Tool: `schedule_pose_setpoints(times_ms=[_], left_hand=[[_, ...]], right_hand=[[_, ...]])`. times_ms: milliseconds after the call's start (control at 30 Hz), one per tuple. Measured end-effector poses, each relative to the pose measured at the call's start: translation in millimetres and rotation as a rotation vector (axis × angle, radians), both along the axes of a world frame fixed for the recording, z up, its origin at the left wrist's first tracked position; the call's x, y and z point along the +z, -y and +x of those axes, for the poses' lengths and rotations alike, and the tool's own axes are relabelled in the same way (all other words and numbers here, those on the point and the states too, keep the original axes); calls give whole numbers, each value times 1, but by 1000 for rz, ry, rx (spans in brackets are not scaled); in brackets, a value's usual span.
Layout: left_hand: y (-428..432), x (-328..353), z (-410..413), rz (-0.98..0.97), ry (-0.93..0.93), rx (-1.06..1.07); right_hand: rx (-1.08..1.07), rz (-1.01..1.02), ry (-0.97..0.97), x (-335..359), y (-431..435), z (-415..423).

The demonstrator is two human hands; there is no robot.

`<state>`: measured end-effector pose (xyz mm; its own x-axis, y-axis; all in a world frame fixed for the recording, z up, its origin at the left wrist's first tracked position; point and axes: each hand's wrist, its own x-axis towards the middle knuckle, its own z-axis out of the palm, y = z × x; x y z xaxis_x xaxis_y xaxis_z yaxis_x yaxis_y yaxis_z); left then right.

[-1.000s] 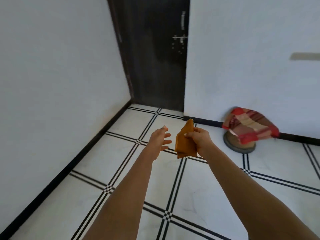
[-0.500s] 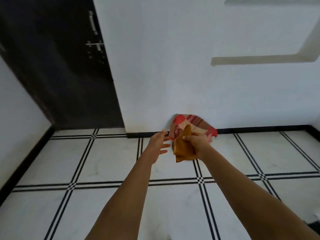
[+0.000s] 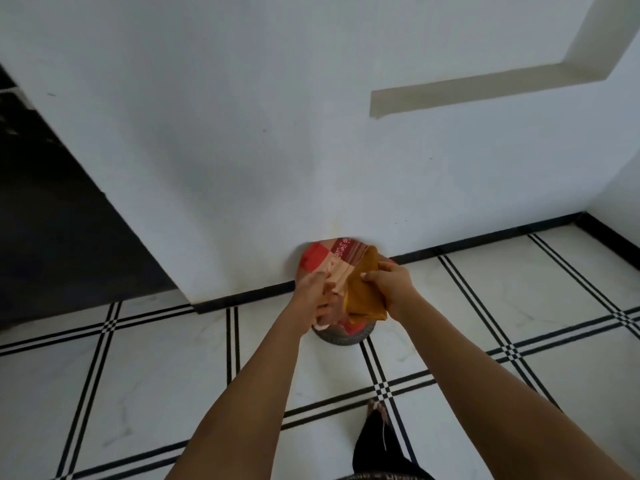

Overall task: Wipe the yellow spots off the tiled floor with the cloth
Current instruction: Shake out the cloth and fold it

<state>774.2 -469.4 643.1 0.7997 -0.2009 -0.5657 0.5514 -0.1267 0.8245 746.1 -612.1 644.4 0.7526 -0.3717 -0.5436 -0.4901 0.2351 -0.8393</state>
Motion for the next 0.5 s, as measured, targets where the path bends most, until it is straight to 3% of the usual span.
schedule_pose_setpoints(times_ms=[267, 500], left_hand=[[63, -40, 133, 65, -107, 56], [96, -122, 242, 107, -247, 121]], right_hand=[[26, 43, -86, -33, 69, 143], [35, 95, -222, -103, 99, 250]])
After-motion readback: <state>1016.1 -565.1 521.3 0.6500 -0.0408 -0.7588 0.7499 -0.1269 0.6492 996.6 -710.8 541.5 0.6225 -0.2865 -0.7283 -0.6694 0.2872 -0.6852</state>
